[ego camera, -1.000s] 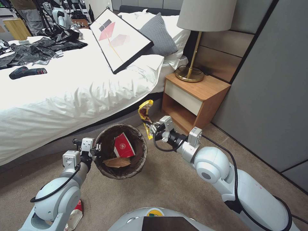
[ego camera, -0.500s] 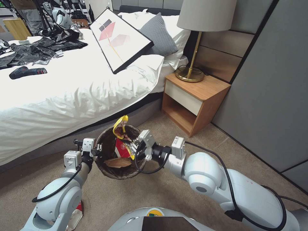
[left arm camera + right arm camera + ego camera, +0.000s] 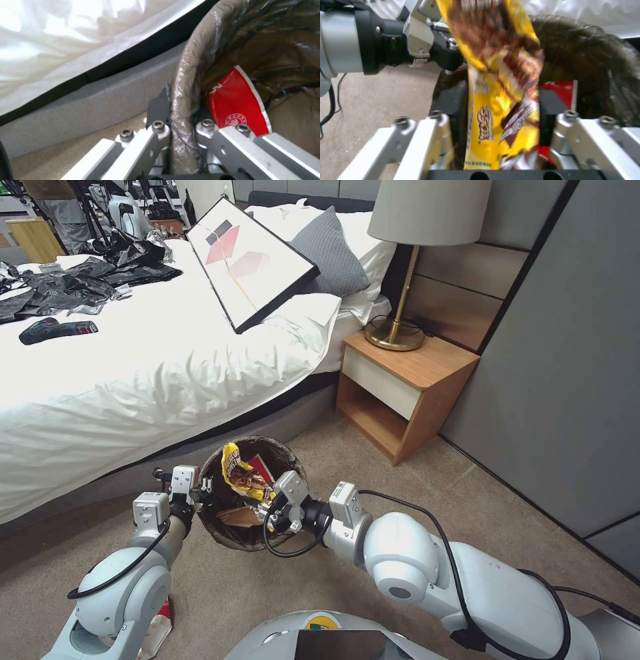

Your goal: Pick up the trash bin, then pick up the garbage from the floor and place it into the trash bin.

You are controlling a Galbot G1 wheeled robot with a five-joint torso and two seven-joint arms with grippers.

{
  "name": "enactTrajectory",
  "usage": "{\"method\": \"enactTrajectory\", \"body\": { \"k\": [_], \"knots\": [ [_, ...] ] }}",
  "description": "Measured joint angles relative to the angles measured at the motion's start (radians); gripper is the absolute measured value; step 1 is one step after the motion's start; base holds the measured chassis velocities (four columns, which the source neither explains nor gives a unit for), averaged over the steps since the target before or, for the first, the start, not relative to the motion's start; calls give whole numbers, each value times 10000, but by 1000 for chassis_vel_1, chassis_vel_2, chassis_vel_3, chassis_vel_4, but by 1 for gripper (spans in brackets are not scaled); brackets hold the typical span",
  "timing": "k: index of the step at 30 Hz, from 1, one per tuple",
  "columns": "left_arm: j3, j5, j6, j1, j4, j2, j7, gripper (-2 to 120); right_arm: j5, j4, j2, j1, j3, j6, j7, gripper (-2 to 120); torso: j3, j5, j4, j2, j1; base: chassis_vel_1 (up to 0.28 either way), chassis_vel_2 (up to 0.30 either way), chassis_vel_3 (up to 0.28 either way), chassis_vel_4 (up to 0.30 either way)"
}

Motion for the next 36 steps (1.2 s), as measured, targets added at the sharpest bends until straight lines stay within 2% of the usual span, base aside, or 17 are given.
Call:
{"method": "enactTrajectory", "body": {
  "k": [2,4,6,7,10,11,13,16,23,25,28,31,32,34,36],
  "knots": [
    [0,-11,1,-6,2,15,0,3,-55,-70,70,34,-40,10,47,54,0,0,0,0,0,0,0,0,0],
    [-1,-15,1,-7,3,17,0,3,-72,-84,88,48,-52,26,90,57,0,0,0,0,0,0,0,0,0],
    [-3,-28,2,-22,14,22,0,3,-71,-124,170,156,-111,104,342,68,0,0,0,0,0,0,0,0,0],
    [-3,-28,2,-22,14,22,0,3,-71,-124,170,156,-111,104,342,68,0,0,0,0,0,0,0,0,0],
    [-3,-29,2,-45,35,13,0,3,-58,-174,189,199,-72,109,421,83,0,0,0,0,0,0,0,0,0],
    [-3,-29,2,-45,35,13,0,3,-58,-174,189,199,-72,109,421,83,0,0,0,0,0,0,0,0,0],
    [-3,-34,2,-54,39,11,0,3,-65,-177,187,160,36,122,436,93,0,1,0,0,0,0,0,0,0],
    [-3,-35,2,-60,50,12,1,3,-109,-170,172,93,91,161,480,99,0,1,0,0,0,0,0,0,0],
    [-12,-37,2,-59,52,3,2,3,-220,-136,169,-170,484,361,482,100,0,1,0,0,0,0,0,0,0],
    [-29,-27,2,-20,54,-26,-2,3,-374,-84,205,-457,1067,704,466,100,0,1,2,0,0,0,0,0,0],
    [-36,-24,2,4,59,-44,-16,3,-629,-91,215,-629,1324,1039,467,100,0,2,-1,0,0,0,0,0,0],
    [-62,-10,2,64,71,-105,-44,3,-1995,-356,135,-1116,2268,2420,483,100,0,2,0,0,0,0,0,0,0],
    [-62,-10,2,64,71,-105,-44,3,-1995,-356,135,-1116,2268,2420,483,100,0,2,0,0,0,0,0,0,0],
    [-78,-6,0,75,71,-130,-47,3,-3000,-781,151,-1435,2922,3281,543,100,0,1,0,0,0,0,0,0,0],
    [-85,-2,-1,76,72,-135,-45,3,-3320,-983,194,-1586,3272,3567,517,100,0,2,1,0,0,0,0,0,0]
  ]
}}
